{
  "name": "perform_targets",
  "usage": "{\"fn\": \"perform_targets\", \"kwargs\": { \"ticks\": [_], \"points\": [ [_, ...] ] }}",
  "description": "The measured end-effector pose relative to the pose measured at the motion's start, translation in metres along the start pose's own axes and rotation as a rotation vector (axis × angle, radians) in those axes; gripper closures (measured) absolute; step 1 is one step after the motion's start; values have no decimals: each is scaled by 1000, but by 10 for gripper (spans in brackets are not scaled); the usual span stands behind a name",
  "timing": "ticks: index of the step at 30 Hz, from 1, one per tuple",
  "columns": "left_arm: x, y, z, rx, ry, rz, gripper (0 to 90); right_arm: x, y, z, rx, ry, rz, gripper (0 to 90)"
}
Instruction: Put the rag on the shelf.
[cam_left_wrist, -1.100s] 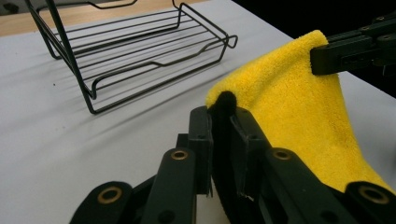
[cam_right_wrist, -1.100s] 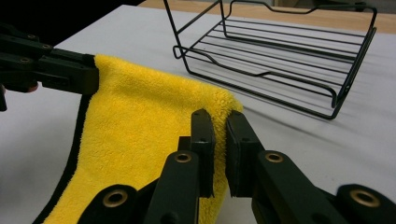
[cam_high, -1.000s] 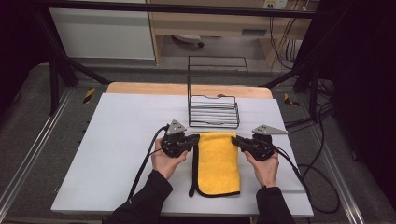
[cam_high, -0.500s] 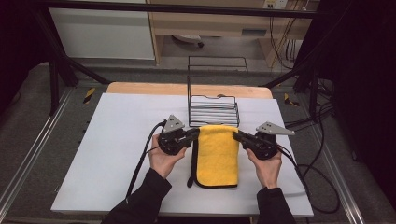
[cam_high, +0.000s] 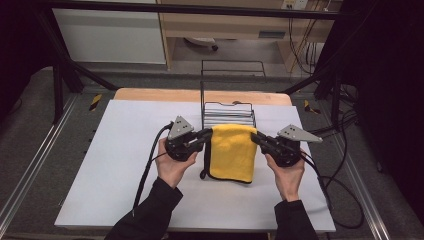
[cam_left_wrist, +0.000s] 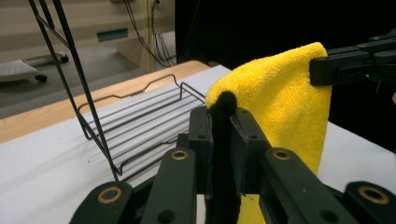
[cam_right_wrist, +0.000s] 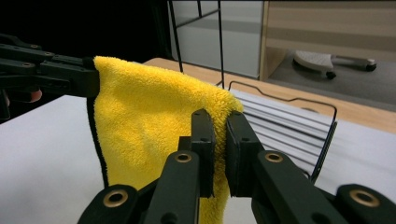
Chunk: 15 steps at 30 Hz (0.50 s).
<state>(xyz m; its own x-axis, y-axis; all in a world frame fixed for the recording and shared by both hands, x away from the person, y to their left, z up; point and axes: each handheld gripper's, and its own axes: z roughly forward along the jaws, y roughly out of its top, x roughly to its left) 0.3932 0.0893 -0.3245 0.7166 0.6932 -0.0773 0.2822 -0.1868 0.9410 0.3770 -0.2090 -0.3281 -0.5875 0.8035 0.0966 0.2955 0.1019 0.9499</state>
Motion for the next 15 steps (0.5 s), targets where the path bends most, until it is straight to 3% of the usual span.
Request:
{"fn": "perform_targets", "kwargs": {
  "ticks": [15],
  "points": [
    [5, 23, -7, -81, 20, 20, 792, 6, 24, -2, -78, -32, -32, 836]
  ]
}}
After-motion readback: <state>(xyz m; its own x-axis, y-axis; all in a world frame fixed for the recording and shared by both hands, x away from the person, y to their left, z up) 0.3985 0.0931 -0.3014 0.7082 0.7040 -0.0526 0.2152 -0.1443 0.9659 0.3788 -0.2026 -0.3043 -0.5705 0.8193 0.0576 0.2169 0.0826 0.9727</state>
